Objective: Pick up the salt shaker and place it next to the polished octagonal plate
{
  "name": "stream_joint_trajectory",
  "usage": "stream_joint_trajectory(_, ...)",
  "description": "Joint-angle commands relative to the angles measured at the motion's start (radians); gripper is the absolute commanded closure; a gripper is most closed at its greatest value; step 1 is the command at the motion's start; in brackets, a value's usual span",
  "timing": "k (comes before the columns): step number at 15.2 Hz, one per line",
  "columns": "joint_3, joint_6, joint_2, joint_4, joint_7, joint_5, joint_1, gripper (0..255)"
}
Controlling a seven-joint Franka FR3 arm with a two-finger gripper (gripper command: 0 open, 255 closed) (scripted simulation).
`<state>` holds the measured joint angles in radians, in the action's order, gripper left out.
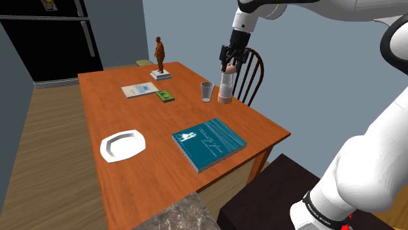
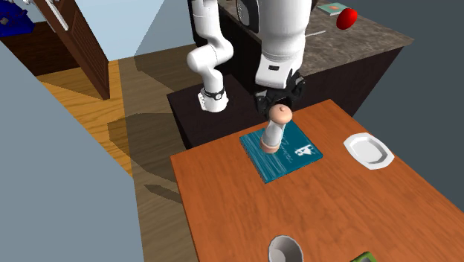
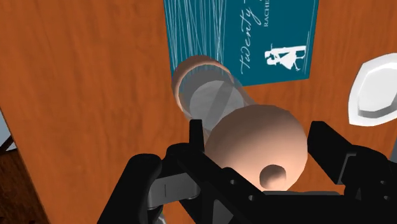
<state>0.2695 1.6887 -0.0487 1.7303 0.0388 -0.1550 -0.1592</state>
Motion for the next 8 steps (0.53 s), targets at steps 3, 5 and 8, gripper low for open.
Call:
stream_joint_trajectory(3,-0.042,0.045,0.034,-0.001,0.075,-0.010,-0.039,255)
stream_joint_trajectory(5,-0.062,0.066,0.058,-0.011,0.112,-0.015,-0.059,255)
stream_joint_trajectory(8,-0.091,0.094,0.101,-0.035,0.166,-0.021,-0.089,255)
